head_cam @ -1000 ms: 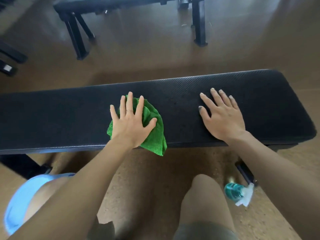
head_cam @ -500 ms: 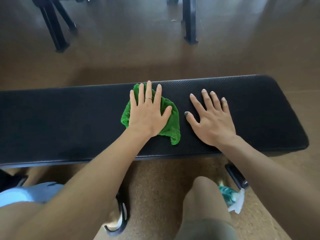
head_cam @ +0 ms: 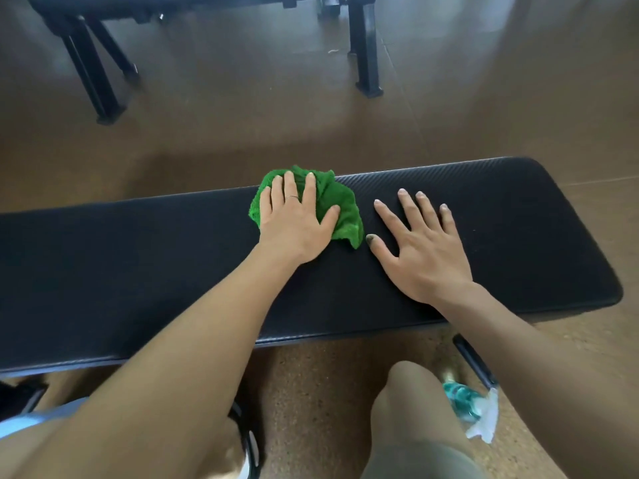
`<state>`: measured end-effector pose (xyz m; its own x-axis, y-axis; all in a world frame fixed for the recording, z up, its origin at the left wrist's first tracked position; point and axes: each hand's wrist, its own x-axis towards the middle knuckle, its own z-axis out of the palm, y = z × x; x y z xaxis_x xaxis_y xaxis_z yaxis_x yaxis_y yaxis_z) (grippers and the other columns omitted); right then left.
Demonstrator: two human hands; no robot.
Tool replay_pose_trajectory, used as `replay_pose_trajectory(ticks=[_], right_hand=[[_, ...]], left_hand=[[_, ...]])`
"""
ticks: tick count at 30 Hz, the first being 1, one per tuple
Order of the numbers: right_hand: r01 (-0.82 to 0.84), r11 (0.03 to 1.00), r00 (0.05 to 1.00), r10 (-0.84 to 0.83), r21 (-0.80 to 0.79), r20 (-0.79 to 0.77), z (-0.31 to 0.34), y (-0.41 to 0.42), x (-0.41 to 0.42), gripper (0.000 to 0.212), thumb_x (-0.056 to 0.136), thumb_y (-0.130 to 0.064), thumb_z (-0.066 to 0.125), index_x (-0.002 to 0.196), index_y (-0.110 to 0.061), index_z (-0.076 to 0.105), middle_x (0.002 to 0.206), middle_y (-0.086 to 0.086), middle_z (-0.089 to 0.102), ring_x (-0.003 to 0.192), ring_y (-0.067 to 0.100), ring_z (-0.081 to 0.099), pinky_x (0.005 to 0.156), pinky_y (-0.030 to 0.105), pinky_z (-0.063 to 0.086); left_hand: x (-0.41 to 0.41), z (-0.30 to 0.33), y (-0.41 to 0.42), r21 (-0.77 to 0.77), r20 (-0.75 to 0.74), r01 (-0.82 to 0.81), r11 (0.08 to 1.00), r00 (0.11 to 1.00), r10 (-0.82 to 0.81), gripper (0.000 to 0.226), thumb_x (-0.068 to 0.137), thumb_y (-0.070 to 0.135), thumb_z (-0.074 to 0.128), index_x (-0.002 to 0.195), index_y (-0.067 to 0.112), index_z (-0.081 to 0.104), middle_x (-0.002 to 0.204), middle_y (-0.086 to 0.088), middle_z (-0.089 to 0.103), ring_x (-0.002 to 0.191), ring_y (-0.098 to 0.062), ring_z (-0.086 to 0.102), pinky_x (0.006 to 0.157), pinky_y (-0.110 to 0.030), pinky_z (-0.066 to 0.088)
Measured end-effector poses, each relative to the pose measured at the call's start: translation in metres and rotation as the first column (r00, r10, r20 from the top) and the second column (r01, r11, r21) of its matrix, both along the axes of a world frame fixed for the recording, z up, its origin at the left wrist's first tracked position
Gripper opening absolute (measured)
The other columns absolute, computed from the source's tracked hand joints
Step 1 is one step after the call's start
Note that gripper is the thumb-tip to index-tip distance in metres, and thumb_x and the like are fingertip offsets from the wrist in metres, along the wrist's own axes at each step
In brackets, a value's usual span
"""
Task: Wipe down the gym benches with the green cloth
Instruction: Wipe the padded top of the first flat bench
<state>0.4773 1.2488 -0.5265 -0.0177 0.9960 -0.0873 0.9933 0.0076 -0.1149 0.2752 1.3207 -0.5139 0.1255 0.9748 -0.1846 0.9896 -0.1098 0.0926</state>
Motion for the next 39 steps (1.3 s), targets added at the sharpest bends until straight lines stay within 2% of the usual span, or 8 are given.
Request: replay_pose_trajectory(ticks=[6, 11, 13, 16, 21, 26, 33, 39], right_hand=[[0.017, 1.000, 1.000, -0.017, 0.005, -0.014, 0.000, -0.002, 0.000, 0.073, 0.096, -0.073, 0.004, 0.163, -0.046, 0.003, 0.174, -0.002, -0.001, 0.160, 0.021, -0.007, 0.128, 0.051, -0.004], [0.019, 1.000, 1.000, -0.019, -0.004, -0.012, -0.001, -0.001, -0.002, 0.070, 0.099, -0.072, 0.008, 0.163, -0.045, 0.001, 0.174, -0.001, -0.003, 0.160, 0.023, -0.008, 0.128, 0.052, -0.005], [0.016, 1.000, 1.000, -0.017, -0.020, -0.010, 0.000, 0.001, -0.002, 0.070, 0.099, -0.071, 0.008, 0.163, -0.044, -0.001, 0.174, -0.001, -0.005, 0.160, 0.023, -0.010, 0.127, 0.052, -0.006], [0.018, 1.000, 1.000, -0.019, -0.023, -0.014, 0.001, 0.002, -0.003, 0.070, 0.099, -0.071, 0.006, 0.163, -0.044, -0.002, 0.174, -0.001, -0.006, 0.160, 0.023, -0.011, 0.128, 0.052, -0.007], [0.020, 1.000, 1.000, -0.020, 0.004, -0.016, -0.001, 0.001, -0.003, 0.069, 0.099, -0.069, 0.005, 0.163, -0.044, 0.000, 0.174, -0.001, -0.004, 0.160, 0.022, -0.009, 0.128, 0.051, -0.005], [0.027, 1.000, 0.999, -0.027, 0.012, -0.017, -0.001, 0.002, -0.003, 0.067, 0.101, -0.068, 0.008, 0.163, -0.044, 0.002, 0.174, -0.001, -0.002, 0.160, 0.021, -0.007, 0.128, 0.050, -0.005], [0.020, 1.000, 0.999, -0.020, 0.018, -0.032, -0.003, 0.000, -0.003, 0.064, 0.102, -0.061, 0.005, 0.163, -0.043, 0.001, 0.174, -0.001, -0.004, 0.160, 0.021, -0.008, 0.128, 0.051, -0.005], [0.020, 0.999, 0.999, -0.019, 0.040, -0.038, -0.002, -0.003, -0.004, 0.065, 0.100, -0.047, -0.001, 0.164, -0.038, 0.004, 0.174, 0.001, 0.001, 0.160, 0.022, -0.005, 0.129, 0.051, -0.002]], left_hand=[[-0.032, 0.013, -0.081, -0.012, 0.044, 0.215, 0.976, 0.976, -0.215, 0.068, 0.102, 0.060, 0.012, 0.165, 0.037, 0.002, 0.174, -0.006, -0.005, 0.159, -0.023, -0.010, 0.129, -0.042, -0.008], [-0.044, 0.033, -0.122, -0.008, -0.012, 0.279, 0.960, 0.960, -0.279, 0.063, 0.094, 0.068, 0.027, 0.145, 0.034, 0.043, 0.157, -0.006, 0.038, 0.149, -0.030, 0.029, 0.124, -0.044, 0.023], [-0.032, 0.034, -0.096, -0.002, -0.016, 0.250, 0.968, 0.968, -0.250, 0.068, 0.095, 0.075, 0.026, 0.152, 0.036, 0.031, 0.158, -0.008, 0.032, 0.150, -0.031, 0.025, 0.124, -0.045, 0.024], [-0.012, 0.015, -0.069, -0.002, -0.111, 0.249, 0.969, 0.963, -0.247, 0.082, 0.098, 0.074, 0.015, 0.164, 0.031, -0.009, 0.173, -0.013, -0.006, 0.159, -0.030, -0.013, 0.129, -0.049, -0.003], [-0.013, -0.003, -0.039, 0.091, -0.086, 0.292, 0.952, 0.955, -0.285, 0.072, 0.103, 0.059, 0.009, 0.166, 0.026, 0.000, 0.174, -0.009, 0.001, 0.160, -0.022, -0.009, 0.130, -0.043, -0.005], [0.011, 0.001, 0.009, 0.076, -0.052, 0.204, 0.976, 0.978, -0.201, 0.067, 0.108, 0.052, 0.016, 0.166, 0.023, 0.000, 0.174, -0.006, 0.000, 0.160, -0.020, -0.008, 0.130, -0.041, -0.007], [-0.002, 0.001, -0.084, 0.041, -0.040, 0.370, 0.928, 0.929, -0.369, 0.071, 0.106, 0.056, 0.009, 0.165, 0.021, -0.005, 0.173, -0.004, -0.011, 0.159, -0.018, -0.015, 0.130, -0.043, -0.006], [0.012, 0.000, -0.049, 0.074, -0.049, 0.409, 0.909, 0.912, -0.407, 0.063, 0.109, 0.051, 0.011, 0.165, 0.025, 0.000, 0.173, -0.002, -0.003, 0.160, -0.017, -0.010, 0.130, -0.042, -0.005]])
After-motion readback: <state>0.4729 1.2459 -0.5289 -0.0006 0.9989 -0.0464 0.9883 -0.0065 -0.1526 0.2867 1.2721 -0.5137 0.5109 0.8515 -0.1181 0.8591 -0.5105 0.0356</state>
